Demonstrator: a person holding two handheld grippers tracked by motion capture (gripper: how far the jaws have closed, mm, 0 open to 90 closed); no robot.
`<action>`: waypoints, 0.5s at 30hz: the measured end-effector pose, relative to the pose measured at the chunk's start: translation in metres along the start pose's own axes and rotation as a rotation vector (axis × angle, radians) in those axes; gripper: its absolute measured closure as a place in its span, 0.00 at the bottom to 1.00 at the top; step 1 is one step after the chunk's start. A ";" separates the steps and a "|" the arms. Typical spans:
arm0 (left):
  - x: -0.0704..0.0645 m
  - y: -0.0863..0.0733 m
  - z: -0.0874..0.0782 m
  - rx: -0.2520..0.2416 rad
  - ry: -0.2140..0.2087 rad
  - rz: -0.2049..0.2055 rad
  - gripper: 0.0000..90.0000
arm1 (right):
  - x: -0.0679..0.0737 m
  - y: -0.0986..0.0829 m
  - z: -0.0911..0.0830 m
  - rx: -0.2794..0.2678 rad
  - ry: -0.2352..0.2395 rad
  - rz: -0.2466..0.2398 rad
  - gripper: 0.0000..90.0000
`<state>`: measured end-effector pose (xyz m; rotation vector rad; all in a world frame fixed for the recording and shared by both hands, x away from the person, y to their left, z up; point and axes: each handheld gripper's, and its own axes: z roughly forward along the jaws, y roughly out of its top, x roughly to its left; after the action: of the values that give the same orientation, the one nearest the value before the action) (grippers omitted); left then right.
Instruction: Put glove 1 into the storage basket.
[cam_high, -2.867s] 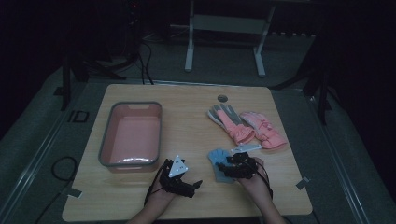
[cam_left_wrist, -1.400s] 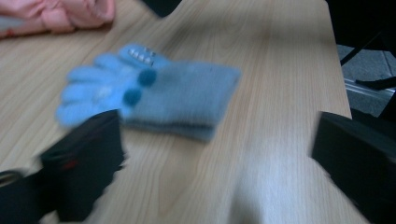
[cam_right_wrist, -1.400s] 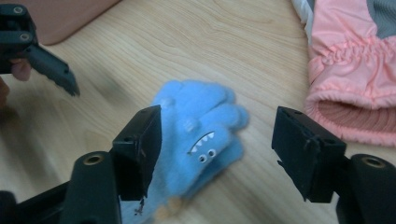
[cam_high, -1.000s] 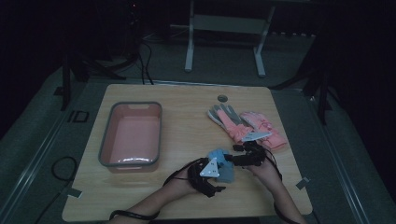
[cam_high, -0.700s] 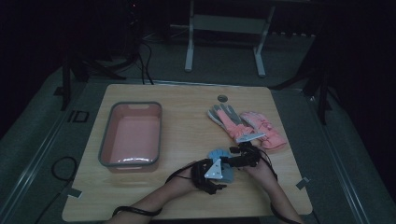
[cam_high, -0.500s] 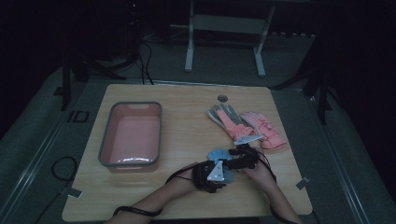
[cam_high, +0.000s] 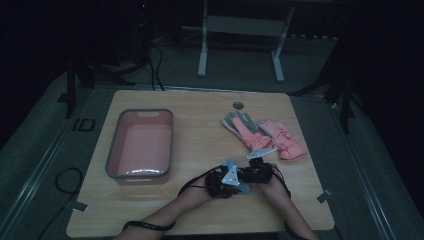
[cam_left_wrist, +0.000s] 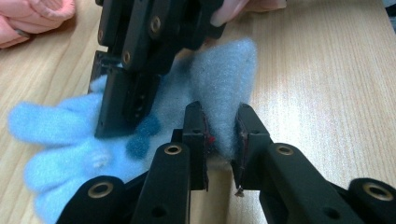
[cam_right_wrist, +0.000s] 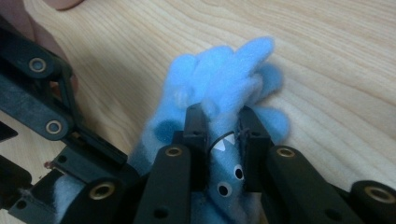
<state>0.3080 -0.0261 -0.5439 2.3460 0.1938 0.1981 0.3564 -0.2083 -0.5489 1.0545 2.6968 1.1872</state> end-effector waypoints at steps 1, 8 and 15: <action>0.000 0.000 -0.001 0.000 0.000 -0.006 0.87 | -0.001 0.001 -0.001 -0.007 0.007 0.014 0.88; 0.005 0.004 -0.018 0.000 0.024 -0.007 0.88 | 0.001 0.012 -0.010 -0.047 0.022 0.030 0.89; 0.014 0.010 -0.043 0.009 0.055 0.004 0.89 | 0.007 0.032 -0.015 -0.083 0.030 0.027 0.89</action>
<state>0.3135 -0.0005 -0.5058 2.3513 0.2169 0.2646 0.3652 -0.1987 -0.5158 1.0745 2.6380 1.3175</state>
